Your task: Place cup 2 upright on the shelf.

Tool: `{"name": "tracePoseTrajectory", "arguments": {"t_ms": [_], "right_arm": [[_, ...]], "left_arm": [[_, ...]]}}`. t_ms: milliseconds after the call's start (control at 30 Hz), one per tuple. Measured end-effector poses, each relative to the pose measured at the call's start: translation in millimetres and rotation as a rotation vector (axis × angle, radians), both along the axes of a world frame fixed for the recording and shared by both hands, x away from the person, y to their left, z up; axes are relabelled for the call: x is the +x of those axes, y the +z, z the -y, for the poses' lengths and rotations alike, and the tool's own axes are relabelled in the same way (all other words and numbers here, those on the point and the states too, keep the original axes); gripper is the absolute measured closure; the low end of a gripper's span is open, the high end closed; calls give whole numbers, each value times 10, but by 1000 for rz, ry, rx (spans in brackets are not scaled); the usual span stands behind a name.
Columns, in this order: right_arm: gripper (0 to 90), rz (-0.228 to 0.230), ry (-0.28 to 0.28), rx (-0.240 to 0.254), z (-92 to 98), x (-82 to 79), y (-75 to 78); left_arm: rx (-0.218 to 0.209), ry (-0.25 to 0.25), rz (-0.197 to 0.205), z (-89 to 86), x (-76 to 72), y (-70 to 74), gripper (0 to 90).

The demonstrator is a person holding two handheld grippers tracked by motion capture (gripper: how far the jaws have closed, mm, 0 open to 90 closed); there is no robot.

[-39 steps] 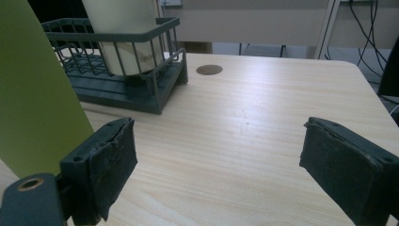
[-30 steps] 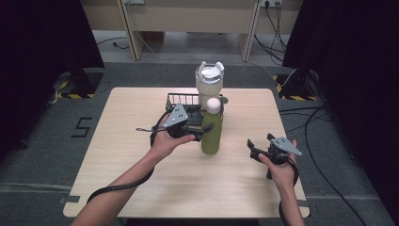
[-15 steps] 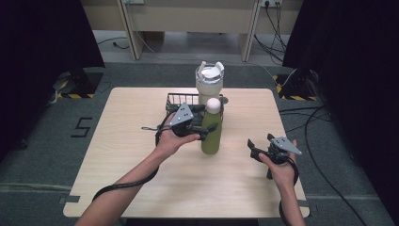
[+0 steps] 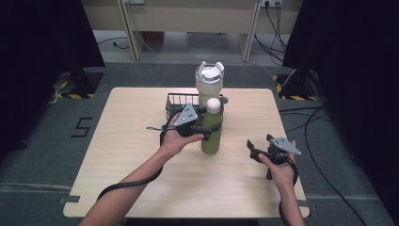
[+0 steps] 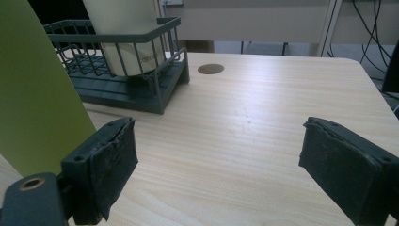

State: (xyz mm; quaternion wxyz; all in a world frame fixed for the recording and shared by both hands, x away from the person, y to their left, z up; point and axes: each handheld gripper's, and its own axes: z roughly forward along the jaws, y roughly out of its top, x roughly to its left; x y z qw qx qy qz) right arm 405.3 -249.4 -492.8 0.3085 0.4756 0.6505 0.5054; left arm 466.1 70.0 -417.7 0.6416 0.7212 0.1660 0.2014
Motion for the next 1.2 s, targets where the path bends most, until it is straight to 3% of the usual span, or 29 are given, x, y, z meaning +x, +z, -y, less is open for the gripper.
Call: {"name": "tracePoseTrajectory", "arguments": {"t_ms": [433, 1200], "right_arm": [[117, -11, 7, -7, -14, 5, -23], [121, -11, 3, -8, -20, 7, -22]], "left_arm": [[13, -15, -4, 58, 34, -51, 277], [-12, -35, -7, -5, 26, -55, 298]]}}
